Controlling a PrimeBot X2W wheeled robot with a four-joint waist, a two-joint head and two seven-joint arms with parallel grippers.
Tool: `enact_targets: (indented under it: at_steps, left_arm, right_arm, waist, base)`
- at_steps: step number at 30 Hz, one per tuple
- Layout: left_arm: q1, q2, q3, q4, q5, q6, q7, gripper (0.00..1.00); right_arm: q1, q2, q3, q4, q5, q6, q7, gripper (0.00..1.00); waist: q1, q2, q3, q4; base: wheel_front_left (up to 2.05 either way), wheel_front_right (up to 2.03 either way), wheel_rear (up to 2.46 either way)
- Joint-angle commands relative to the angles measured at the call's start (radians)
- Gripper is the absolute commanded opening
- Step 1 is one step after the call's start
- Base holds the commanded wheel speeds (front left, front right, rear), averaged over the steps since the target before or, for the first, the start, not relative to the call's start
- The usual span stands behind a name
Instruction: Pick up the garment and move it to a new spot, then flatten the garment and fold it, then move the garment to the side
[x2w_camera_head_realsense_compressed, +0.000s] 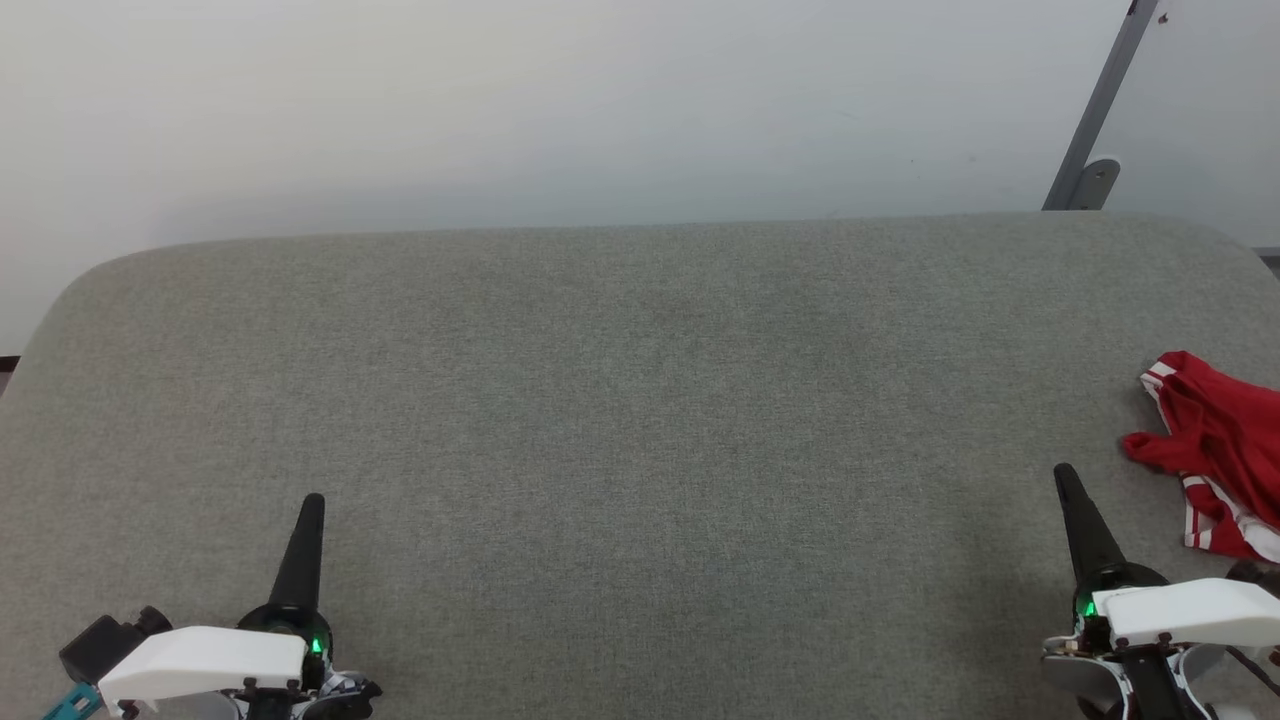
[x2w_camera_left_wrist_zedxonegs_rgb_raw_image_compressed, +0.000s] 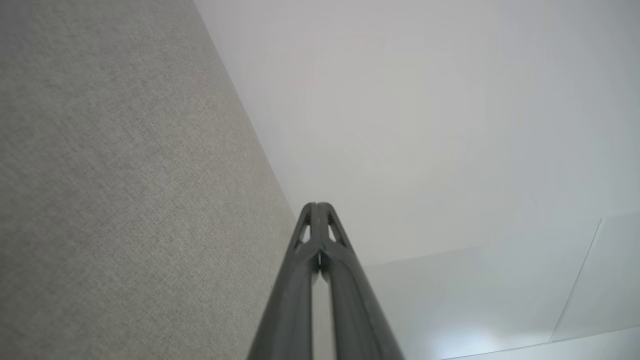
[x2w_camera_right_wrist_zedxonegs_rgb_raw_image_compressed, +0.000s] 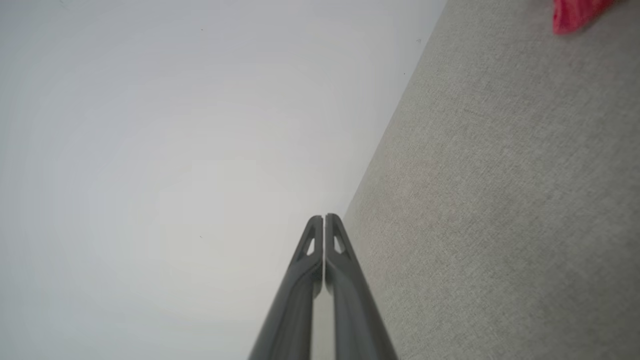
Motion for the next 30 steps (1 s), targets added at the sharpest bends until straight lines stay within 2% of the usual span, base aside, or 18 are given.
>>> enact_targets:
  at_steps: [1, 30]
  left_arm:
    - [-0.023, 0.002, 0.005, -0.001, -0.023, 0.000, 0.006, 0.00]
    - [-0.069, -0.010, 0.025, 0.028, -0.219, 0.000, 0.065, 0.00]
  right_arm:
    - [-0.019, 0.002, -0.003, -0.011, 0.024, 0.000, 0.010, 0.00]
    - [-0.038, 0.029, -0.015, -0.016, 0.217, 0.000, 0.065, 0.00]
  waist:
    - [0.0000, 0.0000, 0.000, -0.001]
    - [-0.0001, 0.0000, 0.009, -0.014]
  base:
    - [0.00, 0.00, 0.00]
    - [0.00, 0.00, 0.00]
